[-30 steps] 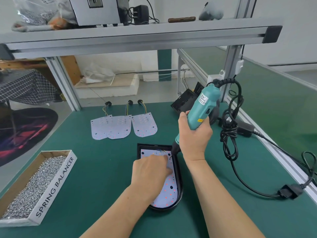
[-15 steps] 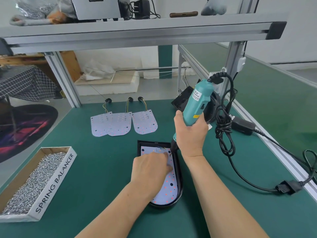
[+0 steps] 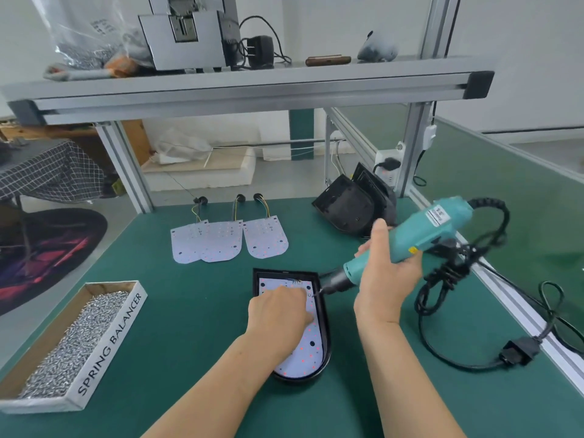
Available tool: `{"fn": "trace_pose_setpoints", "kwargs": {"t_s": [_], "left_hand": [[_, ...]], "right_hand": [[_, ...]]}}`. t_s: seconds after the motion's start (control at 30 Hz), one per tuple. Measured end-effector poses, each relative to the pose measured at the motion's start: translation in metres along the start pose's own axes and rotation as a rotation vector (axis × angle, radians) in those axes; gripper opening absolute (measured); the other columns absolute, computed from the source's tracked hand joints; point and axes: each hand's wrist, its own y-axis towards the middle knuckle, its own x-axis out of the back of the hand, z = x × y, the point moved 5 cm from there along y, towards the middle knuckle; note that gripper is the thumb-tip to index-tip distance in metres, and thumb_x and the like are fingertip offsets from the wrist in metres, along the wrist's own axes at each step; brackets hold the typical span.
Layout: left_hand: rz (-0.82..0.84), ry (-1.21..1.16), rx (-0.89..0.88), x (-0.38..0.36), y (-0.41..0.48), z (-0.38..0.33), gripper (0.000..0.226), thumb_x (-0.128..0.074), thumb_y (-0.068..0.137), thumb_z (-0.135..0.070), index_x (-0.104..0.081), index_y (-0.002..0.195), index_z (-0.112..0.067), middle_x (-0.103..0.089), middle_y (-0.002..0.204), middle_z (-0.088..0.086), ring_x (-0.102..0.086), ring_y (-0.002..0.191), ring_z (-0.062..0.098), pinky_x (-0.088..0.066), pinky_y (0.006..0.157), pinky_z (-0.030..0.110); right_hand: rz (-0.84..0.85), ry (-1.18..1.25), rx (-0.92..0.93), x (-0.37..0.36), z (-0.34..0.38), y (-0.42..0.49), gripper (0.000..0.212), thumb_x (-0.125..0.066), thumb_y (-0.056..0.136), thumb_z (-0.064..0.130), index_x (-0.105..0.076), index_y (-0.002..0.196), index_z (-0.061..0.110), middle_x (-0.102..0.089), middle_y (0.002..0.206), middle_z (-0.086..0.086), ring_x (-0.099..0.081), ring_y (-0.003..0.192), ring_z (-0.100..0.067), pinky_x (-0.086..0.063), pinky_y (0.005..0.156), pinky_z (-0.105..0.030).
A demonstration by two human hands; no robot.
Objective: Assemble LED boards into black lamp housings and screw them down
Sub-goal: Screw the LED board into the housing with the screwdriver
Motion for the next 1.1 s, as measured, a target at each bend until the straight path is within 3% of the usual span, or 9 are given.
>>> {"fn": "trace_pose_setpoints", "kwargs": {"t_s": [0.13,0.2,0.23,0.3,0.4,0.53,0.73,0.9,1.1], "left_hand": [[0.166,-0.306,0.027,0.007,-0.006,0.006,0.024,-0.065,0.091,-0.034,-0.052,0.107,-0.021,-0.06,0.109,0.004,-0.056,0.099,0.026,-0.044,0.077,0.03],[0.237,-0.707,0.113,0.01,-0.013,0.015,0.047,-0.066,0.092,-0.021,-0.052,0.136,-0.014,-0.06,0.114,0.011,-0.057,0.086,0.02,-0.044,0.072,0.026],[0.274,-0.95,0.168,0.011,-0.018,0.019,0.048,-0.065,0.093,-0.012,-0.051,0.139,-0.009,-0.059,0.106,0.012,-0.056,0.076,0.018,-0.044,0.068,0.026],[0.312,-1.356,0.247,0.012,-0.029,0.024,0.037,-0.056,0.093,0.009,-0.057,0.129,0.003,-0.059,0.09,0.012,-0.056,0.066,0.016,-0.049,0.062,0.025],[0.321,-1.685,0.247,0.016,-0.043,0.026,0.034,-0.039,0.092,0.025,-0.061,0.114,0.013,-0.065,0.084,0.019,-0.067,0.069,0.02,-0.058,0.063,0.022],[0.272,-1.832,0.229,0.014,-0.056,0.03,0.029,-0.041,0.094,0.024,-0.066,0.101,0.012,-0.072,0.083,0.021,-0.075,0.078,0.025,-0.06,0.067,0.022],[0.244,-1.903,0.269,0.003,-0.07,0.032,0.015,-0.053,0.094,0.014,-0.067,0.093,0.011,-0.072,0.083,0.023,-0.075,0.075,0.024,-0.059,0.065,0.019],[0.252,-2.018,0.323,-0.002,-0.077,0.029,0.008,-0.071,0.074,0.0,-0.072,0.078,0.006,-0.069,0.075,0.018,-0.072,0.066,0.019,-0.057,0.057,0.017],[0.291,-2.111,0.347,-0.004,-0.082,0.027,0.004,-0.07,0.07,0.003,-0.074,0.07,0.004,-0.068,0.074,0.016,-0.072,0.066,0.018,-0.056,0.053,0.015]], "right_hand": [[-0.085,0.017,-0.151,0.025,-0.01,-0.008,0.035,-0.07,0.081,0.048,-0.054,0.086,0.017,-0.062,0.058,0.002,-0.057,0.055,-0.014,-0.048,0.06,-0.03],[-0.096,0.062,-0.197,0.028,-0.007,-0.011,0.033,-0.071,0.078,0.049,-0.054,0.085,0.022,-0.06,0.059,-0.001,-0.056,0.056,-0.017,-0.047,0.061,-0.032],[-0.101,0.074,-0.202,0.029,-0.004,-0.013,0.032,-0.071,0.078,0.049,-0.054,0.085,0.024,-0.06,0.059,-0.001,-0.055,0.057,-0.017,-0.048,0.062,-0.033],[-0.107,0.103,-0.198,0.028,0.004,-0.015,0.029,-0.07,0.083,0.047,-0.054,0.086,0.023,-0.059,0.06,-0.002,-0.056,0.058,-0.018,-0.049,0.063,-0.032],[-0.114,0.159,-0.211,0.027,0.014,-0.02,0.025,-0.068,0.091,0.042,-0.054,0.091,0.021,-0.059,0.06,-0.001,-0.056,0.056,-0.017,-0.049,0.056,-0.026],[-0.113,0.183,-0.216,0.027,0.024,-0.031,0.026,-0.066,0.094,0.041,-0.054,0.094,0.017,-0.057,0.059,0.001,-0.055,0.055,-0.016,-0.048,0.052,-0.021],[-0.079,0.181,-0.206,0.026,0.033,-0.046,0.027,-0.066,0.093,0.04,-0.054,0.094,0.017,-0.057,0.06,-0.003,-0.053,0.057,-0.018,-0.048,0.054,-0.024],[-0.075,0.192,-0.196,0.026,0.039,-0.052,0.027,-0.067,0.093,0.039,-0.054,0.094,0.016,-0.056,0.06,-0.003,-0.053,0.057,-0.018,-0.048,0.055,-0.025],[-0.055,0.19,-0.17,0.024,0.044,-0.056,0.025,-0.067,0.093,0.039,-0.054,0.09,0.017,-0.057,0.059,-0.001,-0.053,0.058,-0.019,-0.049,0.057,-0.026]]}}
